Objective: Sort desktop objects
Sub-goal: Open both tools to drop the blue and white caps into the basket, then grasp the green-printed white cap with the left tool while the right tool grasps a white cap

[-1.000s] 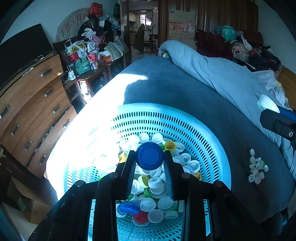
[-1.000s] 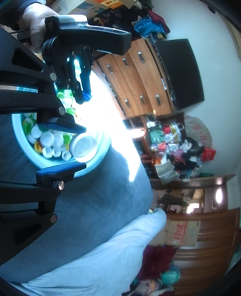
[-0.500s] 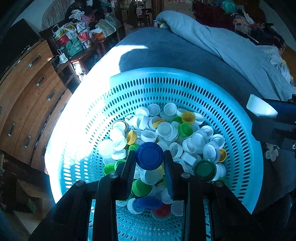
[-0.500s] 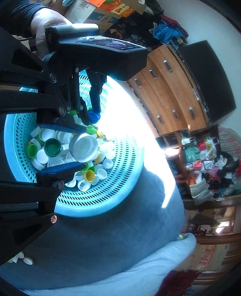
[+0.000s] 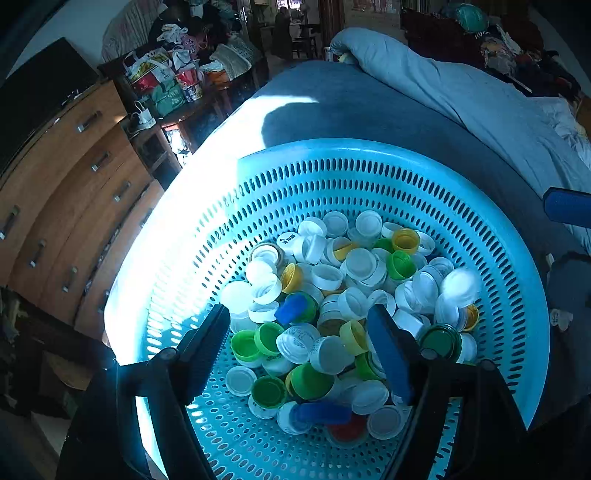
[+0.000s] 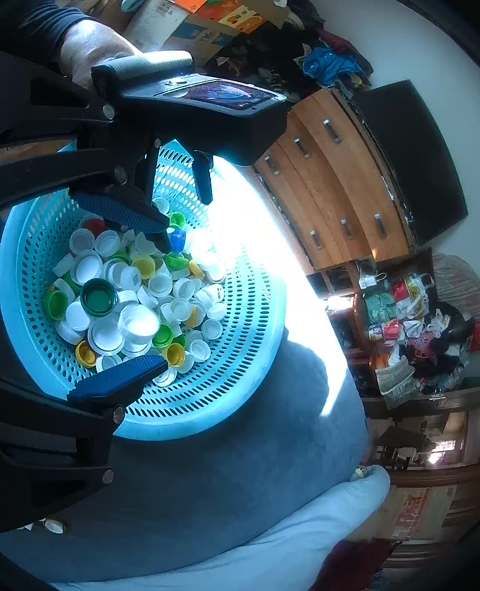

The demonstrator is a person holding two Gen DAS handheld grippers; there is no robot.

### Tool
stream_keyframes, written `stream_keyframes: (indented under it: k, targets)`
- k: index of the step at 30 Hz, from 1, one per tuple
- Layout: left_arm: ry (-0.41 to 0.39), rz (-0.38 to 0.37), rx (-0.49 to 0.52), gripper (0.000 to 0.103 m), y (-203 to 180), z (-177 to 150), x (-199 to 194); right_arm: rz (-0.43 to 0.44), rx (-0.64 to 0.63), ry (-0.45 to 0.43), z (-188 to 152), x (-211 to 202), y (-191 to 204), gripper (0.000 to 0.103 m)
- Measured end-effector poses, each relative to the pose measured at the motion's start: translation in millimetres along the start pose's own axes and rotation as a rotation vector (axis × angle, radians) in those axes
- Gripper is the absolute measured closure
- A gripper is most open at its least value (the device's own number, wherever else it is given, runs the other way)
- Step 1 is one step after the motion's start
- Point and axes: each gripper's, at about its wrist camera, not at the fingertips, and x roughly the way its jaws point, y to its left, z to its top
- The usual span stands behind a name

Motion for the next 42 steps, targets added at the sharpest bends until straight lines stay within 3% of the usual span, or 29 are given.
stream_keyframes:
  k: [4,7,12,18,23,27,31,36,42]
  targets:
    - [-0.015,-0.010,0.001,0.032,-6.2,-1.0,-8.3,0.006,0.013,-0.076,-10.7,-27.6,-4.2,0.029]
    - [-0.032,-0.022,0.028,0.032,-22.0,-1.5,-15.7,0.004,0.056,-0.132,-39.2,-53.7,-17.4,0.029]
    - [-0.091,-0.086,0.097,0.032,-70.6,-1.8,-37.3,-0.091,0.170,-0.188,-132.0,-97.5,-48.7,0.028]
    - [-0.166,-0.263,0.252,0.032,-172.9,-11.5,-72.7,-0.221,0.311,-0.097,-259.0,-130.4,-84.4,0.028]
    - [-0.120,-0.406,0.396,0.027,-257.7,-34.5,-65.2,-0.306,0.444,-0.068,-323.9,-166.0,-119.9,0.028]
    - [-0.025,-0.434,0.465,0.027,-297.9,-52.5,-13.3,-0.356,0.484,-0.082,-332.6,-174.9,-158.9,0.028]
    - [0.013,-0.499,0.432,0.027,-311.2,-60.6,29.7,-0.385,0.490,-0.087,-327.5,-161.4,-203.7,0.030]
    - [-0.062,-0.557,0.413,0.027,-322.9,-56.5,46.2,-0.382,0.424,-0.051,-324.7,-126.8,-253.3,0.030]
    - [-0.092,-0.516,0.488,0.026,-348.8,-60.7,74.2,-0.326,0.371,-0.019,-326.6,-90.0,-304.7,0.033]
